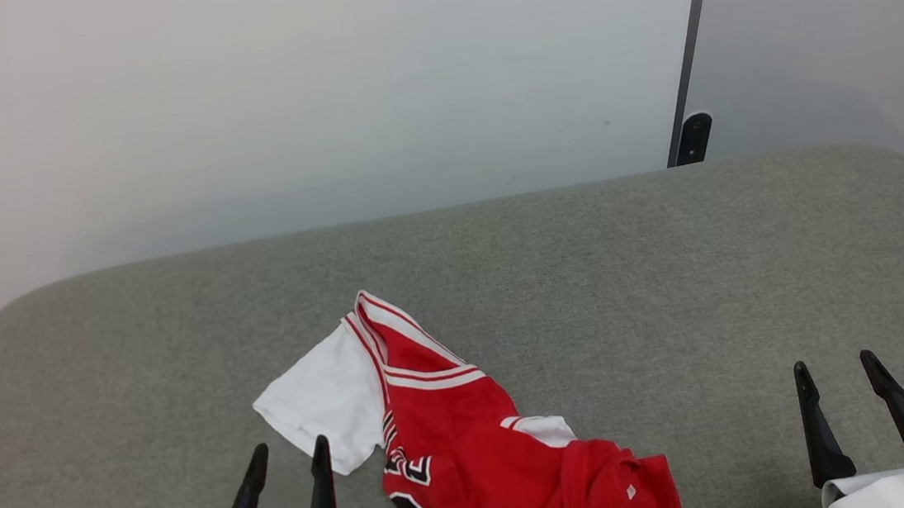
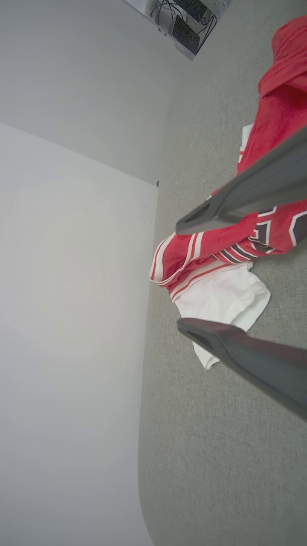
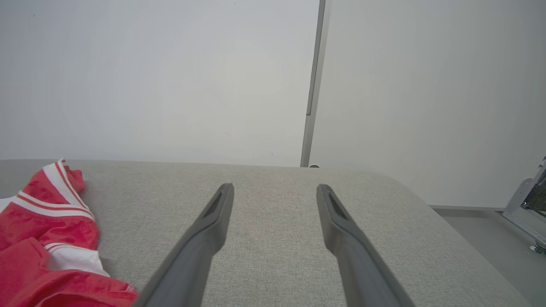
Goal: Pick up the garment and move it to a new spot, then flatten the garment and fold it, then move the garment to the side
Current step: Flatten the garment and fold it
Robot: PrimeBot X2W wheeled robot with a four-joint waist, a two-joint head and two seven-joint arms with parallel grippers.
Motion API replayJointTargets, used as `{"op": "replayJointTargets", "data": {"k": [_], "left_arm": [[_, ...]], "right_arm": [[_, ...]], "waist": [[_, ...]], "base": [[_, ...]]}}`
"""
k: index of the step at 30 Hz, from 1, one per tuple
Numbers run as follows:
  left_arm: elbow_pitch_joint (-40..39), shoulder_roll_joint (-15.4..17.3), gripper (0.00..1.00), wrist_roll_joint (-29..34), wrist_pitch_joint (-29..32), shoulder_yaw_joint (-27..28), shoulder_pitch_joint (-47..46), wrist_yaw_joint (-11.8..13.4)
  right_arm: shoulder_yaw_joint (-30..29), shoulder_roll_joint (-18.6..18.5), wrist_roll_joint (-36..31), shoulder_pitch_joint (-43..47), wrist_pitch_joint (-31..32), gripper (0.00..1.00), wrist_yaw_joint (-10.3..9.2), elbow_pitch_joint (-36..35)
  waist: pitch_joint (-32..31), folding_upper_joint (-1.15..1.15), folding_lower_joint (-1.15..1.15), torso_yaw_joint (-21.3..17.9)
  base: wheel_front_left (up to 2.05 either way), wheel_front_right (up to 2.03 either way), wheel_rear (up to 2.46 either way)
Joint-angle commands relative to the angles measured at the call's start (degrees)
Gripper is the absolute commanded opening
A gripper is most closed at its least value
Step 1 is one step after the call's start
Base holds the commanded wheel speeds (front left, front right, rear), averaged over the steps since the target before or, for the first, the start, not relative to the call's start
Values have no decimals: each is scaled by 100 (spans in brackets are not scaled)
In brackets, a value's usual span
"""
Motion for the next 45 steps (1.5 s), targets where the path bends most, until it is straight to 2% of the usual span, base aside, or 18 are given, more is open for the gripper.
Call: {"op": "replayJointTargets", "data": {"k": [1, 15, 19, 25, 32, 36, 41, 45], "left_arm": [[39, 7, 100, -17, 0, -31, -74, -12], [144, 13, 100, -89, 0, -115, -178, -13], [235, 160, 100, -158, 0, -229, -323, -13], [601, 653, 100, -602, 53, -690, -855, -13], [992, 1554, 100, -1384, 680, -1243, -1944, -13], [1138, 2043, 100, -1875, 1271, -1602, -2535, -13], [1369, 2558, 100, -2608, 2372, -2069, -3338, -13], [1679, 2789, 100, -3024, 3192, -2405, -3854, -13]], "right_arm": [[3, 13, -24, -49, -37, 100, -6, -4], [148, 28, 64, 1, -67, 100, -6, 33], [198, 32, 69, 39, -66, 100, -6, 37], [284, 3, 128, 40, -62, 100, -6, 61], [351, -79, 173, -73, -29, 100, -6, 41], [386, -117, 178, -125, 17, 100, -6, -7], [368, -184, 243, -272, 56, 100, -6, -116], [338, -244, 305, -397, 69, 100, -6, -159]], "waist": [[15, 0, 0, -8], [28, 0, 0, 26], [23, 0, 0, 49], [75, 0, 0, 32], [338, 0, 0, -95], [552, 0, 0, -206], [982, 0, 0, -293], [1245, 0, 0, -310]], "base": [[0, 0, 0], [0, 0, 0], [0, 0, 0], [0, 0, 0], [0, 0, 0], [0, 0, 0], [0, 0, 0], [0, 0, 0]]}}
